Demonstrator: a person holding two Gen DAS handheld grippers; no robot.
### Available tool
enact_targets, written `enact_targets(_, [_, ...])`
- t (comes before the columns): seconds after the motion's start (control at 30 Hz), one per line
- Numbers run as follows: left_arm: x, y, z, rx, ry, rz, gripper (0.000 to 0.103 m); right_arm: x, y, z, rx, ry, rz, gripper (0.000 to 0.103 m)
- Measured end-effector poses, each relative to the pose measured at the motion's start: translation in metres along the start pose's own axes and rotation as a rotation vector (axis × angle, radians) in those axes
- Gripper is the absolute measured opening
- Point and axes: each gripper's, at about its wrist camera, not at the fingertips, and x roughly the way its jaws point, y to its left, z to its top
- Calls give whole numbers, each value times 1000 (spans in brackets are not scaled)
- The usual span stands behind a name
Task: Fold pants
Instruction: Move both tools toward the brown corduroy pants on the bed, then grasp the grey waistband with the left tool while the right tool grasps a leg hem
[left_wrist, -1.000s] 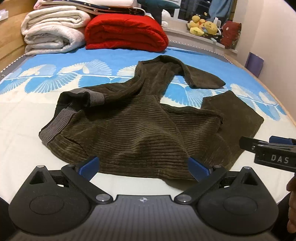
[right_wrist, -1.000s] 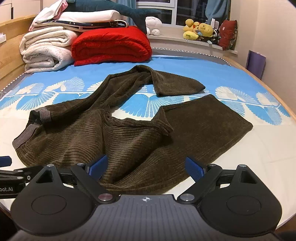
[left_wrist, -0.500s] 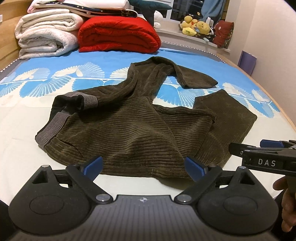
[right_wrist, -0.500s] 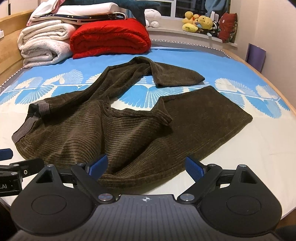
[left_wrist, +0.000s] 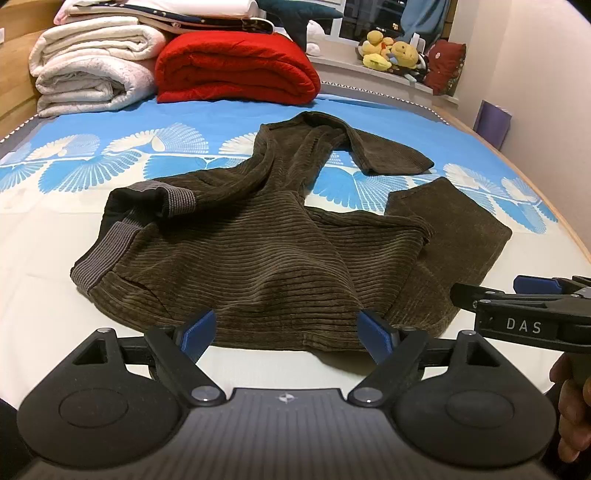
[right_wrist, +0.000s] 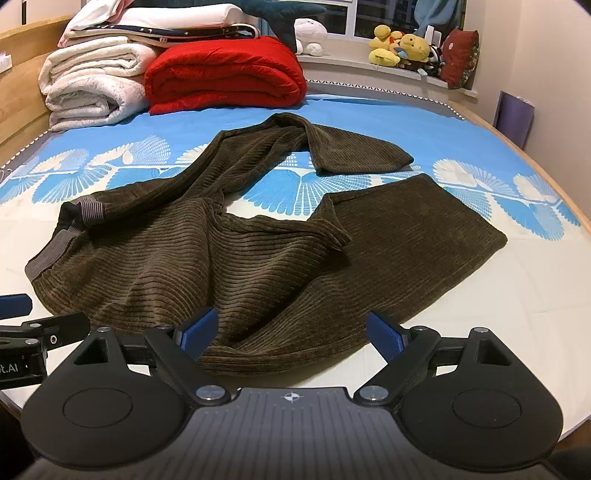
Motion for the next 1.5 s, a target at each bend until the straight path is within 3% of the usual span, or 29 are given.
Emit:
enact_targets(0.33, [2,-2,-1,11,1,-2,85,0,1,0,0,0,0,88])
enact_targets(0.6, [0,-3,-2,15,-1,-12,82,0,0,0,14,-15,6,80])
enact_targets(1.0, [-1,0,-3,19,-5,-8,76,-10,6,1,9,-94,25,77])
enact_targets(1.2, [-12,-6,0,53,-82,26,80,-17,1,5,39,-159,14,79])
enact_targets(1.37, [-23,-12,1,107,-165,54,82,-19,-1,6,47,-167,31,79])
enact_targets(1.5, [-29,-9,6,99,-184,49,82,-22,-3,7,49,-176,47,77])
